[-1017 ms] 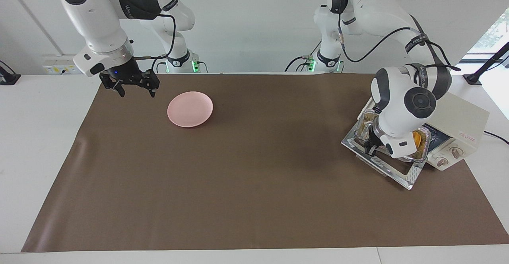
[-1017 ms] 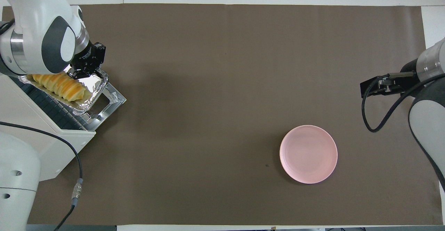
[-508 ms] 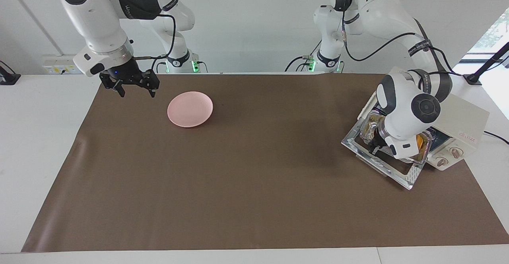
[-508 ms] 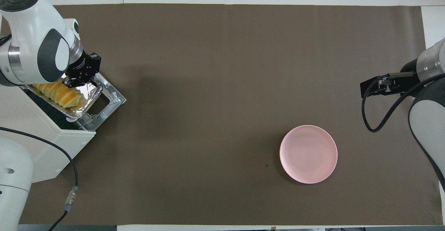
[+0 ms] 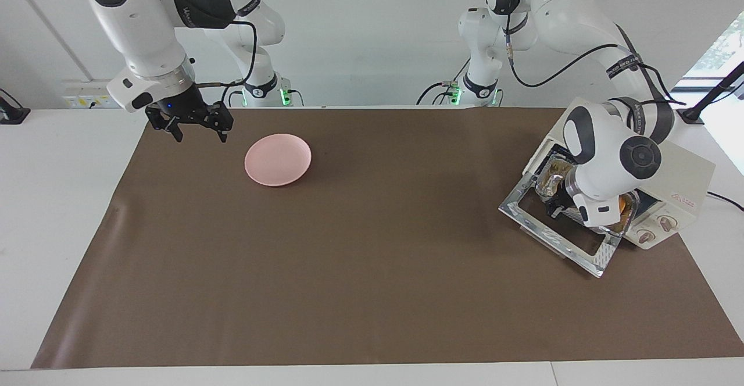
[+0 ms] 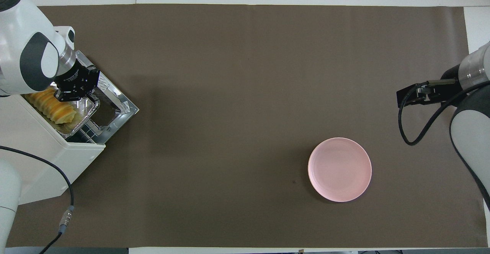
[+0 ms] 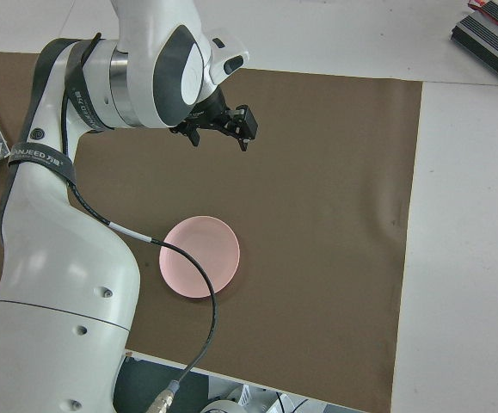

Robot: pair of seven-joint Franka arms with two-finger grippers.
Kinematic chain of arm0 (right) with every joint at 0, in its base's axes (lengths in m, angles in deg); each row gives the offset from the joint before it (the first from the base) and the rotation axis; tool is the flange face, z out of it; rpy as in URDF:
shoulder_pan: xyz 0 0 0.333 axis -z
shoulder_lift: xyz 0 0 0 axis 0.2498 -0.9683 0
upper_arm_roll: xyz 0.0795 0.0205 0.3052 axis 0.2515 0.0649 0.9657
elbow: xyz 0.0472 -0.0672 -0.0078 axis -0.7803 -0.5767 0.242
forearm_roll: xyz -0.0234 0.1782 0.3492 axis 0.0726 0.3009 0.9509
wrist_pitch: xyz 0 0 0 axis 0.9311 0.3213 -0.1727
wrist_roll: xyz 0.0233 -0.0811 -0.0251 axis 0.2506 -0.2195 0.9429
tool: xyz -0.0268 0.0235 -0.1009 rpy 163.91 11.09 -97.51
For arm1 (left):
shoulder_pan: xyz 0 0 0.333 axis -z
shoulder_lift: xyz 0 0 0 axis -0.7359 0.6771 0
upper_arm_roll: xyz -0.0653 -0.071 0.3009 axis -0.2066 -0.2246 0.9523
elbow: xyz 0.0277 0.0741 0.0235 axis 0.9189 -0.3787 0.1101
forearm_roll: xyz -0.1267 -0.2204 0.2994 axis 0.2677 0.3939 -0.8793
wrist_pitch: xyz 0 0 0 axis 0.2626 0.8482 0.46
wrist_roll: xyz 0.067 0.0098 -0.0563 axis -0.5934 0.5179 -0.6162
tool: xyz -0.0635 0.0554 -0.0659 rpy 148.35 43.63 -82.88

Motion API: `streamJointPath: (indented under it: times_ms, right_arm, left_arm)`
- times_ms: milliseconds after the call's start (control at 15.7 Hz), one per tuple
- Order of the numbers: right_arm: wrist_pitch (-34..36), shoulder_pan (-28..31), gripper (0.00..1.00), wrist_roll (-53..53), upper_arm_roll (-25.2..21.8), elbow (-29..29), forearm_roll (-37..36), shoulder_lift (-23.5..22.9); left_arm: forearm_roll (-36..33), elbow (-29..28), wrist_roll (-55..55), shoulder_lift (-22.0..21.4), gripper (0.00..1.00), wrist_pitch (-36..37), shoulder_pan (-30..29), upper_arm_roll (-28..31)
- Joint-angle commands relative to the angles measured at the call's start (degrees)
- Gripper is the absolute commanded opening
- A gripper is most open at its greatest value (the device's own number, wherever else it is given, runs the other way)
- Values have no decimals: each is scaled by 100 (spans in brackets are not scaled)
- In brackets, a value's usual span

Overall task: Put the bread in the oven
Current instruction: 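Slide the foil tray into the oven with the left gripper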

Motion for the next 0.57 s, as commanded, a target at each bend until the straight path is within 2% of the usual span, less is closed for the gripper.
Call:
streamJointPath:
  times_ms: [0,508]
  right_arm:
    - [36,75,100,76,70,-89,-99,94]
    - [28,75,100,76,70,-97,-99,94]
  left_arm:
    - [50,-184,278,-182,0,75,-25,69]
    - [-160,-333,498,-235,0,162,-122,130]
